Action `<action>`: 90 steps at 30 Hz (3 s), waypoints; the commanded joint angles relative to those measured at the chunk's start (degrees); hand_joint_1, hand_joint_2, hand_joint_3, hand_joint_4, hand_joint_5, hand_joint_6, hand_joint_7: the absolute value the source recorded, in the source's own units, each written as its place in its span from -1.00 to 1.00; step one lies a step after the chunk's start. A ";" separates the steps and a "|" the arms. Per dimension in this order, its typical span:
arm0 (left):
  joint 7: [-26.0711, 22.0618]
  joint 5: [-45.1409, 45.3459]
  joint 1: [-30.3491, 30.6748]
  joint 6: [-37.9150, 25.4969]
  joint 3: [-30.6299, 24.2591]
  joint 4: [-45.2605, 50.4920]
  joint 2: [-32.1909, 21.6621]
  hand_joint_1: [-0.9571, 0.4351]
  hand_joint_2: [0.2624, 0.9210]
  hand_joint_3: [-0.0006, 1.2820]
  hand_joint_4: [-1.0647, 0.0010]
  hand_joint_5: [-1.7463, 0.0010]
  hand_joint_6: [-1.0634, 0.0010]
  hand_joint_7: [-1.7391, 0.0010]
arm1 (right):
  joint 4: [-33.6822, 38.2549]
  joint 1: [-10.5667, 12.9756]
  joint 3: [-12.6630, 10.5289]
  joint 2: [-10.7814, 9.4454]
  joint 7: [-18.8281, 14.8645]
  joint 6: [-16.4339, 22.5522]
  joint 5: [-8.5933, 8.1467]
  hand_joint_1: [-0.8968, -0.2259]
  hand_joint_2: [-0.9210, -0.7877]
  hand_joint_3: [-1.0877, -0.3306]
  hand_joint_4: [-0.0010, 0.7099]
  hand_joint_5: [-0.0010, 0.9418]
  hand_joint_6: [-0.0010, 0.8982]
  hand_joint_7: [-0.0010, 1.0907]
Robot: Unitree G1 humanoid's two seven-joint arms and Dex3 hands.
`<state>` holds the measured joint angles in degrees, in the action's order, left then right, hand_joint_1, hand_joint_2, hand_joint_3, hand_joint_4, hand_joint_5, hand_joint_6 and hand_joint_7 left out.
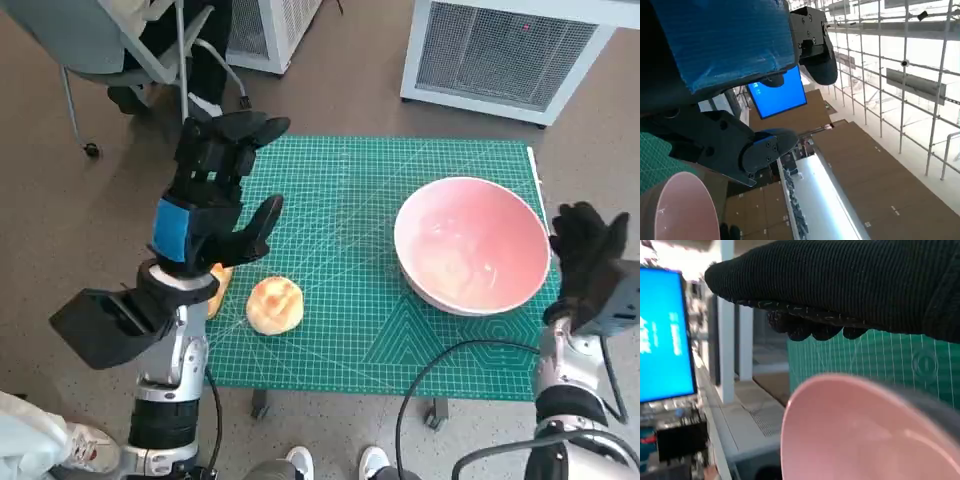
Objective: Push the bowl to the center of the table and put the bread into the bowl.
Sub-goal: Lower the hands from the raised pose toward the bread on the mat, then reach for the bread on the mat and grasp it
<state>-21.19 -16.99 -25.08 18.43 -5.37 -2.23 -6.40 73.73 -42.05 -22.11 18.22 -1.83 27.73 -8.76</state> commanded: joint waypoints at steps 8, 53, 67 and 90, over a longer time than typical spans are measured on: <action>0.26 -0.97 1.62 -1.13 -1.40 2.37 -1.20 0.03 0.39 0.09 1.00 0.03 1.00 -0.23 | 1.20 -1.94 2.22 -3.42 -1.14 -2.74 1.42 0.78 -1.00 0.37 0.27 -0.97 -0.49 -0.12; 14.55 17.37 10.02 -19.00 -4.85 16.89 -10.70 -0.04 0.98 -0.52 0.71 0.45 0.94 -0.06 | 0.63 -10.41 3.82 -11.10 -2.25 -1.71 2.55 0.84 -1.00 0.38 0.20 -0.99 -0.60 -0.02; 3.78 38.00 7.85 -46.78 3.28 20.07 -26.98 -0.21 1.00 -0.60 0.53 0.98 0.52 0.83 | -17.39 -6.44 9.17 -10.10 -4.65 20.52 4.91 0.83 -1.00 0.38 0.17 -0.98 -0.83 0.30; -11.27 55.78 -0.56 -68.05 23.68 19.60 -32.89 -0.43 1.00 -0.53 0.65 0.98 0.56 0.98 | -56.67 10.02 14.81 -9.34 -0.04 26.89 16.09 0.36 -1.00 0.42 0.17 -0.99 -0.86 0.40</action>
<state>-32.34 37.32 -25.00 -49.51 17.65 17.40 -39.22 18.88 -33.92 -8.10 8.84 -2.25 56.09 6.55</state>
